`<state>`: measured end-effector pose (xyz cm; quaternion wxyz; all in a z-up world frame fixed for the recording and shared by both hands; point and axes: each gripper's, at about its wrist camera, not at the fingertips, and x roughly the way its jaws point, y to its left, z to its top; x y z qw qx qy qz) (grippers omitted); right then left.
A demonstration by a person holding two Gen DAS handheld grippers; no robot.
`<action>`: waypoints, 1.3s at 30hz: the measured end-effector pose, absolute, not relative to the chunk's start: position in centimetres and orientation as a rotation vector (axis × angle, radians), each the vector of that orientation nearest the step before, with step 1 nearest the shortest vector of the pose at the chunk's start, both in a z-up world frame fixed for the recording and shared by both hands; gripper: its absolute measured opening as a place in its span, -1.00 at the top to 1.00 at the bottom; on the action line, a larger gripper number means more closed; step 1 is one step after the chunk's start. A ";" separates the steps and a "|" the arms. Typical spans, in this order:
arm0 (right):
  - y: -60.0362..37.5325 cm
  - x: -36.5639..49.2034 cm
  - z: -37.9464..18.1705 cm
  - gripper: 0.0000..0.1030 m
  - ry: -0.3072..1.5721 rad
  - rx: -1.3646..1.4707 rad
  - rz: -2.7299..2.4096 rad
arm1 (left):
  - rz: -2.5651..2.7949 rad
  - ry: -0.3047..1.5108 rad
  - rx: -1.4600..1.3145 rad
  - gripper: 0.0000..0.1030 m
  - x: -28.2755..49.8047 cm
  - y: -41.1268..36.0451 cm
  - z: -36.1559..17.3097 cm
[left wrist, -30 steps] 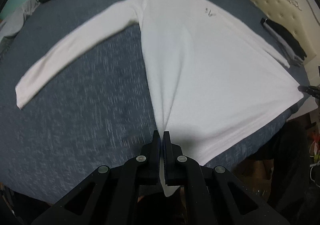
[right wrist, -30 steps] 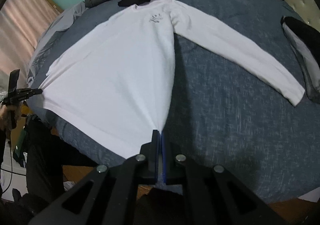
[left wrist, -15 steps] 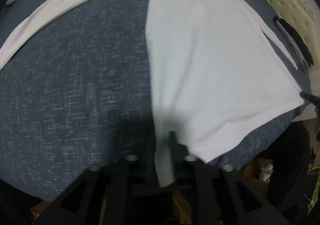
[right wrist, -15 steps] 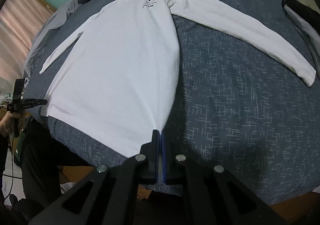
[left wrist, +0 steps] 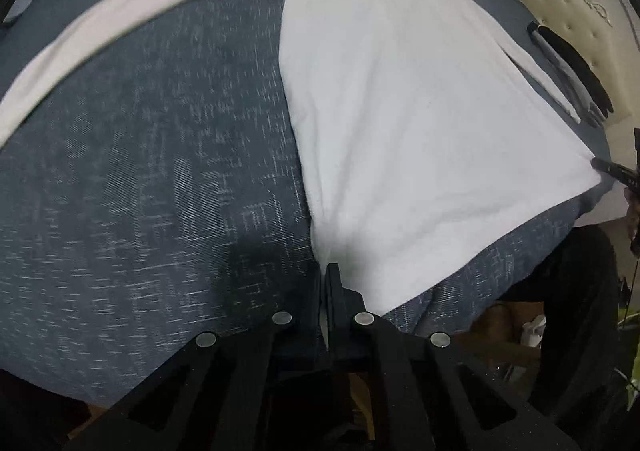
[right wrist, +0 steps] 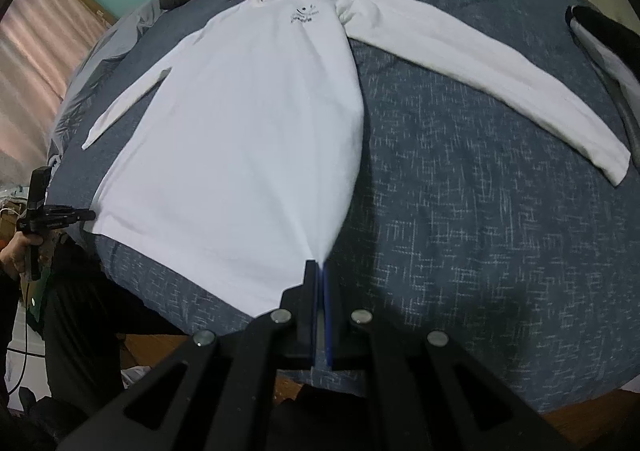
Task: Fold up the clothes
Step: 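Pull the held hem straight with both grippers, then open both grippers to release the hem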
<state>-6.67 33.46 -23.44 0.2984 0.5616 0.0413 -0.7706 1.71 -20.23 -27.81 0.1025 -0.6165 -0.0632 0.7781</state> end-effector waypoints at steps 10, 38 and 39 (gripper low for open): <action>32.8 -4.9 -24.6 0.96 0.202 1.527 -2.003 | 2.321 -0.189 -1.842 0.96 2.4 -22.1 -27.4; 30.5 -20.2 -23.7 0.20 -0.480 1.416 -2.161 | 2.630 -0.262 -1.489 0.86 -12.5 -16.6 -21.4; 30.3 -21.2 -24.4 0.19 -0.539 1.420 -2.163 | 2.631 -0.271 -1.478 0.86 -13.3 -16.0 -21.7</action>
